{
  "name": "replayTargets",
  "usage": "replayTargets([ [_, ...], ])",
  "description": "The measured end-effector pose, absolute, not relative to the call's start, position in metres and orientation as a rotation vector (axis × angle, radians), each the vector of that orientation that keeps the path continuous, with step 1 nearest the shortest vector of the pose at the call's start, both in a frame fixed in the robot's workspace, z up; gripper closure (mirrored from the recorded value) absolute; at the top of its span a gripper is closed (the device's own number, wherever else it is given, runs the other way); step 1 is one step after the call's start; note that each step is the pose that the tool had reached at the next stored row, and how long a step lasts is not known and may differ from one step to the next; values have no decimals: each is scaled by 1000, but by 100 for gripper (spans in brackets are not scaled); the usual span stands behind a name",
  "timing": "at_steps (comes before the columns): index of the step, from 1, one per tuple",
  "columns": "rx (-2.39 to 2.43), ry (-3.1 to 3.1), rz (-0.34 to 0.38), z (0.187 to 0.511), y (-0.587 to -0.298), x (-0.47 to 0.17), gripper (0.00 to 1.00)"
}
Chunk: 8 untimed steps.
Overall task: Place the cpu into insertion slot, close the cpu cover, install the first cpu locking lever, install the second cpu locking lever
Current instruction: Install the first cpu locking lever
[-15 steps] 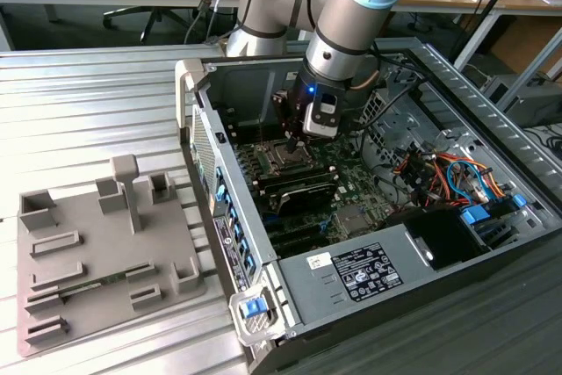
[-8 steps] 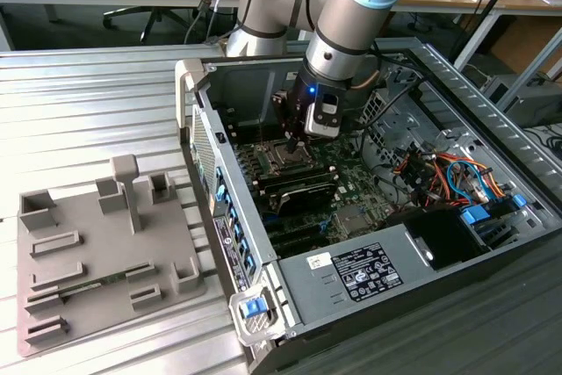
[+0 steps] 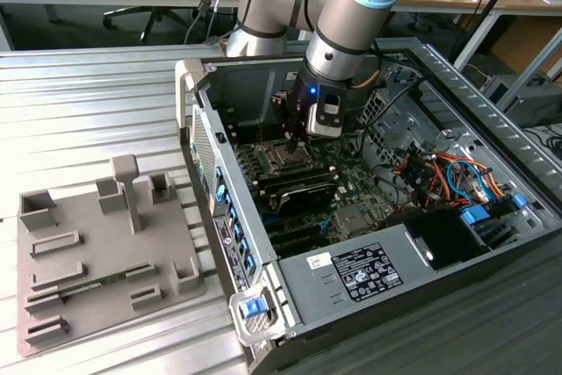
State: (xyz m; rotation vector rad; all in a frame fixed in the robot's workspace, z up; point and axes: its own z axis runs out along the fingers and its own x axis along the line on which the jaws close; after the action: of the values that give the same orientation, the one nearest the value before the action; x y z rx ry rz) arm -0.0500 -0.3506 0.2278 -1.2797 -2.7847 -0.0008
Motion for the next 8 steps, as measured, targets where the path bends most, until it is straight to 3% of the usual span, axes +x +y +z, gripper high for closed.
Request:
replayTargets([
  [8, -1247, -2799, 1, 228, -351, -50, 89],
])
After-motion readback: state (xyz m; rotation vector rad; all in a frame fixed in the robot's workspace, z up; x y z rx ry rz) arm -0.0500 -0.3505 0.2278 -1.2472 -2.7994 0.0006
